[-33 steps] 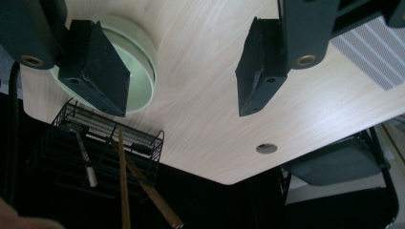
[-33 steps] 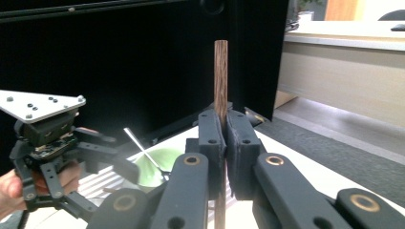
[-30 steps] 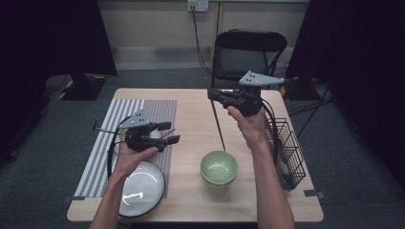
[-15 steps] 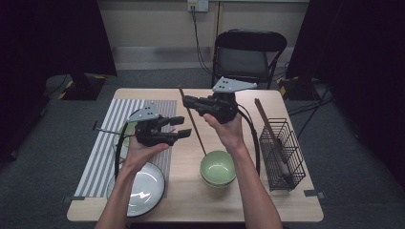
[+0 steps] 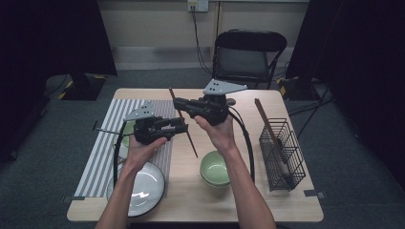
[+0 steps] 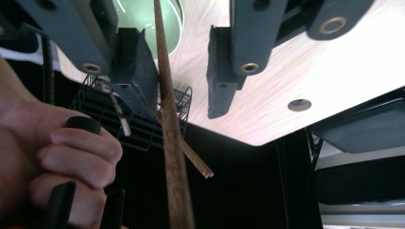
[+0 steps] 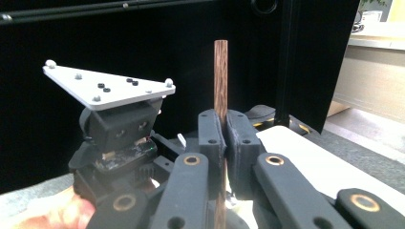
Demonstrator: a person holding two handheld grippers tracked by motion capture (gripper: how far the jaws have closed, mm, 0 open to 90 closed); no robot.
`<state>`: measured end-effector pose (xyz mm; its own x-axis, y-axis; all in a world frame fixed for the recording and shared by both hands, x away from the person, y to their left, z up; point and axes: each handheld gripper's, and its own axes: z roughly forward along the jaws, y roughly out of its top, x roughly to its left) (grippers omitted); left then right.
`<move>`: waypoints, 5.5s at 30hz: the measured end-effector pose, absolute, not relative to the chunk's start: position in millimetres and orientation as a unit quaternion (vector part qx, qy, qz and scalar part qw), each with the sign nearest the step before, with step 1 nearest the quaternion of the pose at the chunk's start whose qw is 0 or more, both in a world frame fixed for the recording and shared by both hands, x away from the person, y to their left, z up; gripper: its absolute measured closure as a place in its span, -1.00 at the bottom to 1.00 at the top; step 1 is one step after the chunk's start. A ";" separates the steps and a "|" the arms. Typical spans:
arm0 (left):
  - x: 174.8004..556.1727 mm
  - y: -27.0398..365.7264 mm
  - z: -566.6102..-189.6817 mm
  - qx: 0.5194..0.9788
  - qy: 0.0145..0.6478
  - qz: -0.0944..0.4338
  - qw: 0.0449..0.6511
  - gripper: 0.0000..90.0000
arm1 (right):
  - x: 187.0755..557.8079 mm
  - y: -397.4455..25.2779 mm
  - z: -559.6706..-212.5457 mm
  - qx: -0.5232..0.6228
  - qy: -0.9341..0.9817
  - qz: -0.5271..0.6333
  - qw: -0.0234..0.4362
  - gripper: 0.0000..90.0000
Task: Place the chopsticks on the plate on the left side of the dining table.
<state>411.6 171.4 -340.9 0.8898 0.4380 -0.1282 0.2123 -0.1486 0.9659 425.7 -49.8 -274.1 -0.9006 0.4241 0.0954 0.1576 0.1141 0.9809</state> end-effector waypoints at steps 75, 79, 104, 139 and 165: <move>409.6 175.5 -313.2 0.742 0.185 0.063 0.641 0.88 | 418.2 -62.8 -373.8 0.153 0.786 0.599 0.029 0.84; 409.9 178.0 -313.2 0.743 0.187 0.060 0.640 0.87 | 416.4 -69.6 -375.3 0.154 0.786 0.597 0.032 0.89; 414.3 196.3 -326.8 0.739 0.214 0.049 0.636 0.26 | 416.7 -79.0 -366.1 0.160 0.791 0.590 0.028 0.93; 400.4 174.5 -305.8 0.779 0.184 0.166 0.576 -0.22 | 413.1 -68.3 -384.2 0.188 0.804 0.564 0.006 0.93; 413.0 197.0 -336.0 0.781 0.220 0.158 0.563 -0.25 | 413.5 -81.7 -383.3 0.201 0.806 0.557 0.000 0.91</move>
